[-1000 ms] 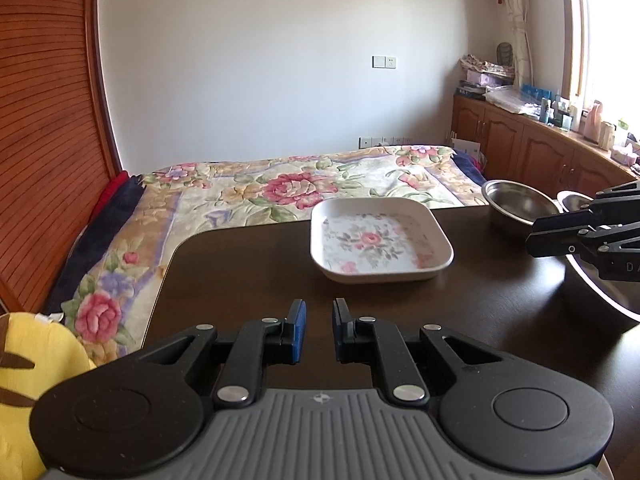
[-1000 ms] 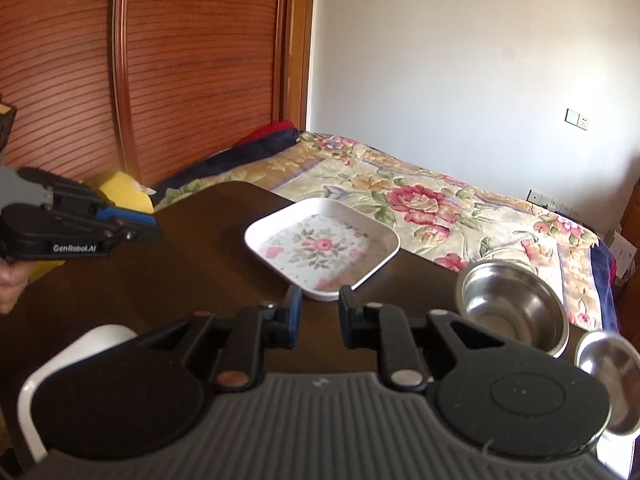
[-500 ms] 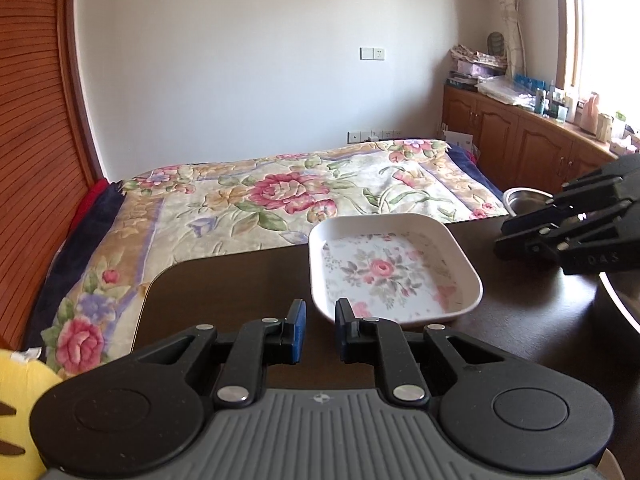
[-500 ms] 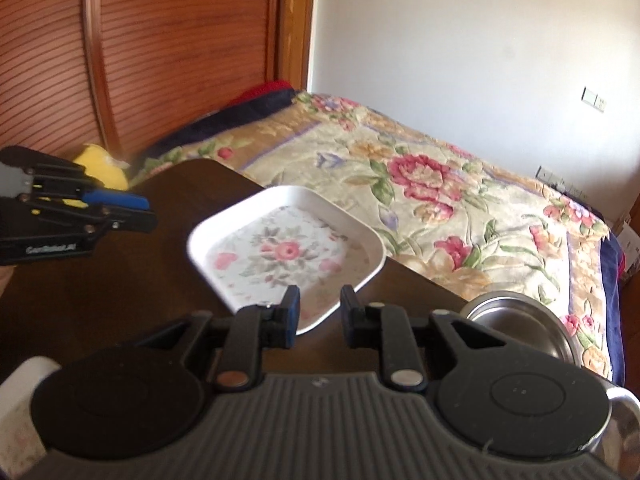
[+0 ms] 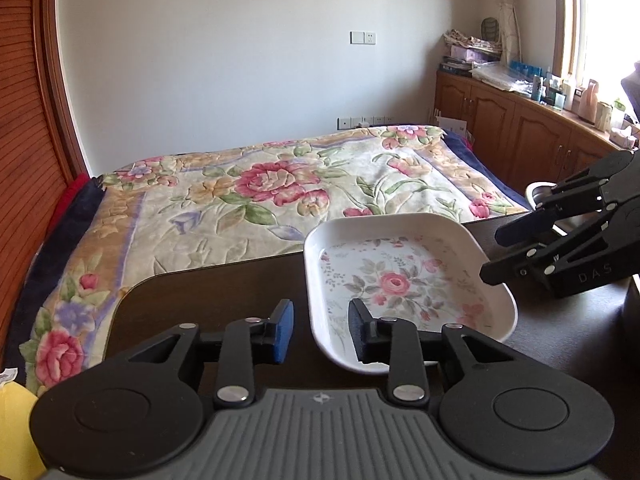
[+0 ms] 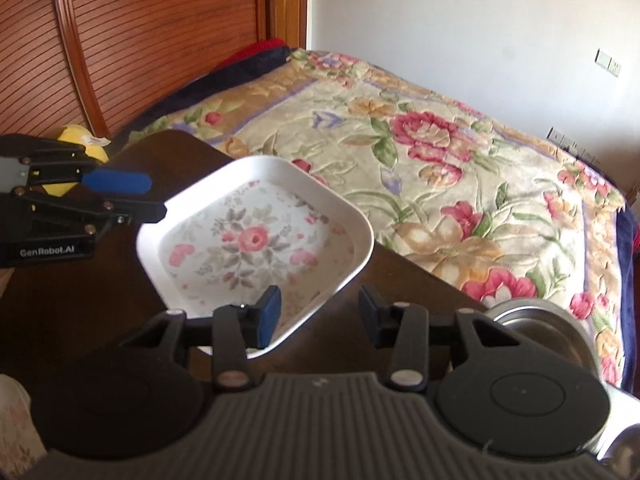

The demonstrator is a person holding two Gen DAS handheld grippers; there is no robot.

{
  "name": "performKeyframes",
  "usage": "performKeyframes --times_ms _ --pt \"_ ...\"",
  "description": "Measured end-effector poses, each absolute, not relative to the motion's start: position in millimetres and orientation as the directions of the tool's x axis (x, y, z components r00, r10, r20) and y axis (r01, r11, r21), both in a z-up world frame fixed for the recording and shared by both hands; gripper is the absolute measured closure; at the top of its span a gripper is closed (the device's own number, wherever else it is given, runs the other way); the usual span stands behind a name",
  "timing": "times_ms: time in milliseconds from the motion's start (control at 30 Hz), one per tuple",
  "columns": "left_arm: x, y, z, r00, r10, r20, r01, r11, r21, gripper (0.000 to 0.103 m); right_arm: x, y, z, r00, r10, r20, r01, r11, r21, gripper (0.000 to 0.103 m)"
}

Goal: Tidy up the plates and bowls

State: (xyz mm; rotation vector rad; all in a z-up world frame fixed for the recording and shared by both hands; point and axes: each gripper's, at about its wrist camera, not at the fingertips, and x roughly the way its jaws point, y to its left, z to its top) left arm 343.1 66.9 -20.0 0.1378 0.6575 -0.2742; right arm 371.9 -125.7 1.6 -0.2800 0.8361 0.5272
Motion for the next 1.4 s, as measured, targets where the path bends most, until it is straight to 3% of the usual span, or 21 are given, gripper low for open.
performKeyframes --times_ms 300,400,833,933,1400 --pt "362 69 -33 0.738 -0.211 -0.641 0.293 0.956 0.022 0.070 386 -123 -7 0.513 0.324 -0.795 -0.547 0.837 -0.012 0.066" --pt "367 69 -36 0.730 -0.215 -0.648 0.295 0.955 0.015 0.073 388 -122 -6 0.500 0.326 -0.802 -0.559 0.829 -0.011 0.073" --pt "374 71 -39 0.712 -0.245 -0.658 0.305 0.952 -0.023 0.080 394 -119 -7 0.467 0.324 -0.822 -0.580 0.814 -0.009 0.077" --pt "375 72 -40 0.706 -0.262 -0.658 0.314 0.949 -0.041 0.087 395 -120 -8 0.460 0.332 -0.824 -0.580 0.815 0.004 0.079" --pt "344 78 -23 0.701 -0.273 -0.659 0.298 0.951 -0.077 0.088 376 -129 0 0.450 0.403 -0.797 -0.561 0.822 0.099 0.086"
